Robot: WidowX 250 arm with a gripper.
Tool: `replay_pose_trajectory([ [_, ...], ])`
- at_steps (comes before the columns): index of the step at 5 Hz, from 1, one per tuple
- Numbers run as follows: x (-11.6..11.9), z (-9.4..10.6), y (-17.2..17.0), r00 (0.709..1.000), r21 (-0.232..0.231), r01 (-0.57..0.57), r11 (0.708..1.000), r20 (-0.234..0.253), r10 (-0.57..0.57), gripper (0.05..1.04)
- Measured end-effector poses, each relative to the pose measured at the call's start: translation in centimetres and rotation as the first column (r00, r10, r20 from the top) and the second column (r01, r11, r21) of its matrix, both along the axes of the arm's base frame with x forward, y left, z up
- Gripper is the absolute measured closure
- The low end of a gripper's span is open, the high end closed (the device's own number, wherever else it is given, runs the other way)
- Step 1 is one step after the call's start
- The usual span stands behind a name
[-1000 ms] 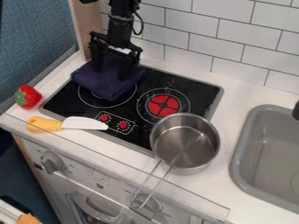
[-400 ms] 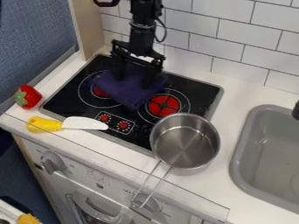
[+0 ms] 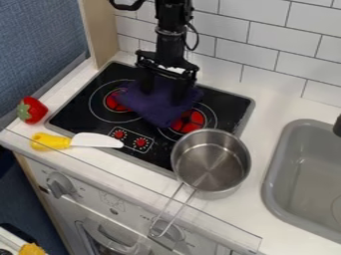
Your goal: Move the violet cloth to the upper right of the burner
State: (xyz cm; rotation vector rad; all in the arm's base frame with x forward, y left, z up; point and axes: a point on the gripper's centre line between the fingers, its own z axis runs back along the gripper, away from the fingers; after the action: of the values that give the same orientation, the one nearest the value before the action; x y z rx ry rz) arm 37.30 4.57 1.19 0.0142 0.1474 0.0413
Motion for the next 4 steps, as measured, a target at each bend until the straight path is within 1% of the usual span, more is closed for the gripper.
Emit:
replay_pose_trajectory([
  [1, 0.1, 0.0, -1.5, 0.999, -0.012, -0.027, 1.000, 0.019, 0.027, 0.082],
  [2, 0.8, 0.0, -2.7, 0.999, -0.019, -0.039, 0.999, 0.013, 0.039, 0.082],
  [3, 1.7, -0.2, -3.2, 0.995, -0.033, -0.099, 0.995, 0.010, 0.099, 0.081],
  [4, 1.9, -0.1, -3.3, 0.995, -0.033, -0.100, 0.994, -0.016, 0.100, 0.082],
])
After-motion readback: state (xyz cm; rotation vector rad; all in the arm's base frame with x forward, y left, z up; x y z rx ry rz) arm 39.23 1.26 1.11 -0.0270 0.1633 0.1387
